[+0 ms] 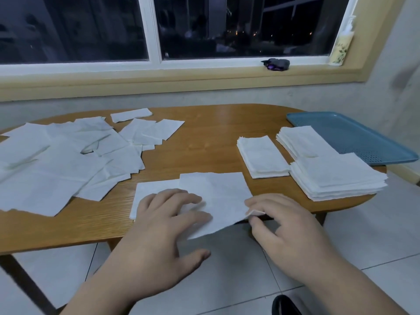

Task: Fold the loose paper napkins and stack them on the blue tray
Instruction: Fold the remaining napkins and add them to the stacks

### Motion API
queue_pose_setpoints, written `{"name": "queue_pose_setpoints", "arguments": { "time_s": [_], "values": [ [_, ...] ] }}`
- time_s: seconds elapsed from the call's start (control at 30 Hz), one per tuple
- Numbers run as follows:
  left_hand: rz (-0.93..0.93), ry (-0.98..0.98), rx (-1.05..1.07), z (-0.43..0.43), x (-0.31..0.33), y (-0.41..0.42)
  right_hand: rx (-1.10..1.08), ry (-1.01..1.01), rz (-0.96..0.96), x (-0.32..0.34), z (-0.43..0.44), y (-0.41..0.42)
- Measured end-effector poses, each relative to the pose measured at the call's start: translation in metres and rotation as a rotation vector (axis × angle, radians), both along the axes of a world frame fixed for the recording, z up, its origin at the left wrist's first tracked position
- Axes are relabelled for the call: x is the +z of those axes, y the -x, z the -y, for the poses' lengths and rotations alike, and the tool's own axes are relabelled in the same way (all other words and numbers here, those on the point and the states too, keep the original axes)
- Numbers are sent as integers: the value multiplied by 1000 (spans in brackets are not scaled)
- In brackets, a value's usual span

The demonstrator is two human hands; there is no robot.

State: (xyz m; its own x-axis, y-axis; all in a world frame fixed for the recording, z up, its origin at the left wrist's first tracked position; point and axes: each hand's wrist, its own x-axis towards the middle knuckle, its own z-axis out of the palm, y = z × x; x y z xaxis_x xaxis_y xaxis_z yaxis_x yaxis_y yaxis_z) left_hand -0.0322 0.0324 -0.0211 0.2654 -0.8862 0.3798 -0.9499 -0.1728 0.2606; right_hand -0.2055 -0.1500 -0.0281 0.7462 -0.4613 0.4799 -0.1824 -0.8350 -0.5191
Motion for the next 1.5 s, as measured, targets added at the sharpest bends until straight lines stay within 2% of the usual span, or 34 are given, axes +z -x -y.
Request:
{"name": "queue_pose_setpoints", "arguments": {
  "time_s": [0.2,0.3,0.37,0.43,0.5,0.63,0.77,0.87,0.93,1.07,1.13,1.23,1.37,1.5],
  "values": [
    [4,314,23,20,3,6,1,-239,242,22,-3,4],
    [-108,386,105,29,6,9,-38,-354,309,23,-1,-1],
    [-234,397,214,33,9,12,-75,-340,322,19,1,-4],
    [-308,355,267,39,8,11,-118,-202,255,17,4,-8],
    [-276,273,312,45,9,9,-139,-84,132,13,7,-11],
    [-208,190,418,48,3,0,-154,-17,-94,1,13,-17],
    [-138,173,338,42,-2,1,-85,-38,-172,5,13,-14],
    [-156,145,237,38,-4,4,-10,14,-321,7,12,-9],
    [-136,80,159,36,-4,6,-11,97,-342,4,13,-6],
    [-74,36,62,36,-1,11,-70,125,-199,7,11,2],
    [-73,72,28,37,3,15,-91,58,-130,17,5,6],
    [-153,206,69,33,15,18,-76,-172,6,33,-5,8],
    [-510,362,148,18,34,15,21,-486,93,43,-18,-7],
    [-772,449,245,9,37,-9,145,-672,199,51,-30,-45]
  ]
}}
